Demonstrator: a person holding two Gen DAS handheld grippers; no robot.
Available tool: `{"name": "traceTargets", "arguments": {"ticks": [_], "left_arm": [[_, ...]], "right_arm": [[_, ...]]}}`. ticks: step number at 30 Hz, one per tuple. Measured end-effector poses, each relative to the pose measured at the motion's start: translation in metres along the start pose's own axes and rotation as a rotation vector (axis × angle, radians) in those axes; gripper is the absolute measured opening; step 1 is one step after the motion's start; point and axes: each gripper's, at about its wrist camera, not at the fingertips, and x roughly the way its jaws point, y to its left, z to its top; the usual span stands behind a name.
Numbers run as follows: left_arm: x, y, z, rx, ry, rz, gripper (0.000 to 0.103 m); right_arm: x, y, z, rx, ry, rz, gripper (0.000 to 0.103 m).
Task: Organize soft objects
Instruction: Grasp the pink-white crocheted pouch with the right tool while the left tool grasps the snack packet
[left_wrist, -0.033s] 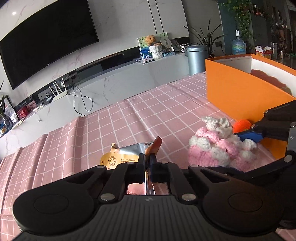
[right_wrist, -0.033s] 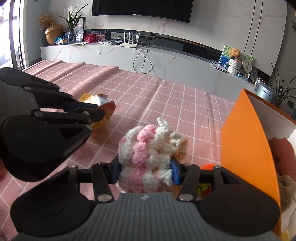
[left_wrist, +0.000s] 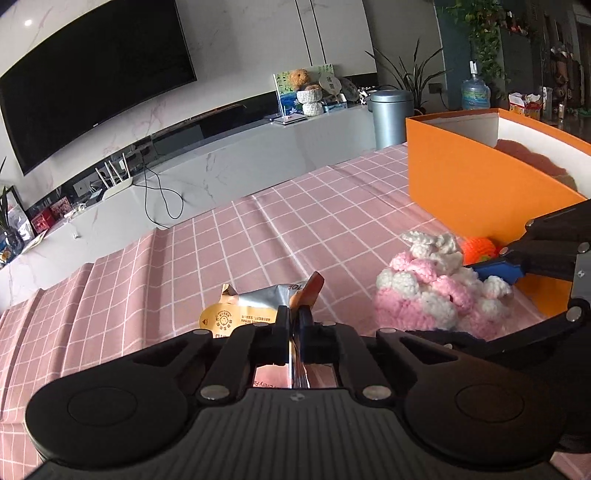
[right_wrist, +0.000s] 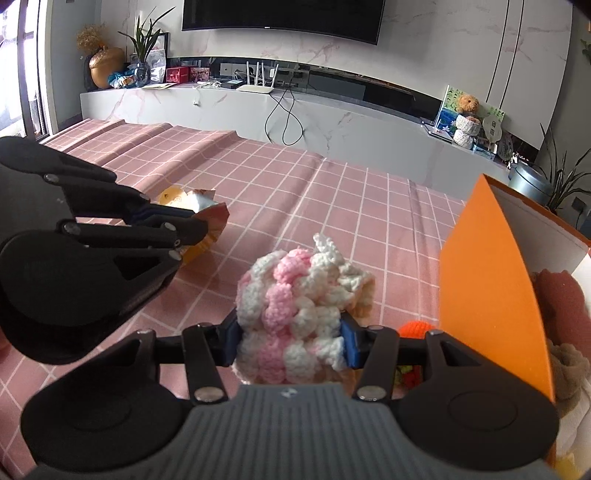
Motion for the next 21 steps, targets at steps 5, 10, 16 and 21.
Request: {"name": "traceTargets", "arguments": {"ticks": [5, 10, 16, 21], "left_arm": [[-0.026, -0.006, -0.009, -0.012, -0.002, -0.035, 0.004], [-0.053, -0.018, -0.026, -0.017, 0.016, -0.105, 0.004], [-0.079, -0.038, -0.045, 0.019, 0.055, -0.174, 0.004], [-0.089, -0.042, -0.058, 0.012, 0.104, -0.194, 0.005]], "right_arm": [[-0.026, -0.002, -0.017, 0.003, 0.021, -0.016, 0.051], [-0.050, -0.011, -0.039, 0.012, 0.056, -0.039, 0.052], [-0.070, -0.017, -0.058, 0.033, 0.060, -0.044, 0.052], [-0.078, -0.015, -0.066, 0.038, 0.056, -0.039, 0.052]]}}
